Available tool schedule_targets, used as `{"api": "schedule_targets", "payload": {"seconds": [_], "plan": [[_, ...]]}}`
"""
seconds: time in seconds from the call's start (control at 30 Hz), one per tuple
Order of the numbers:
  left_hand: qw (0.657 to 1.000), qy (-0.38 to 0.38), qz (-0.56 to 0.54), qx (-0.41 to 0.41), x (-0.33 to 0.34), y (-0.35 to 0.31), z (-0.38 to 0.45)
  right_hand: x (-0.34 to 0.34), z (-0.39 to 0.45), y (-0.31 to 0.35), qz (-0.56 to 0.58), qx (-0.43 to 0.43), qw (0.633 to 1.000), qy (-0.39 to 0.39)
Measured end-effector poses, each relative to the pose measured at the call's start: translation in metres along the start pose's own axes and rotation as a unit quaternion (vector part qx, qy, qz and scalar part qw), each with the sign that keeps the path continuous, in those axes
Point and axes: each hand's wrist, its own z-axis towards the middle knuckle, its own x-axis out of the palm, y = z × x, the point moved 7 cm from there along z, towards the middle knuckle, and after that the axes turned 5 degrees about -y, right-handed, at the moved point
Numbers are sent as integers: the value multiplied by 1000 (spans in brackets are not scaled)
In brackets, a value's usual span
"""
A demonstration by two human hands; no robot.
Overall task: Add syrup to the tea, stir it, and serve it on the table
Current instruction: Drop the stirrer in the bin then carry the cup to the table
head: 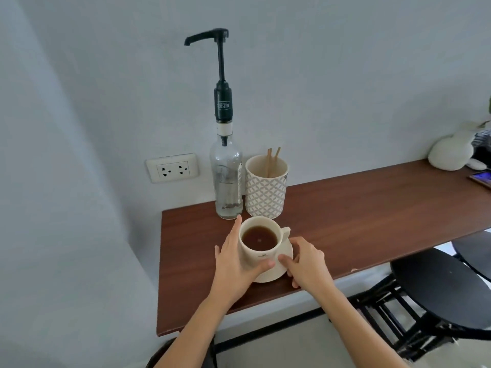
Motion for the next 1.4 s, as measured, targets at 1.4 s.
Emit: {"api": "schedule_targets", "payload": {"seconds": [1.4], "plan": [[981, -62, 179, -51, -39, 37, -141, 33, -96, -25, 370, 93, 901, 205]]}}
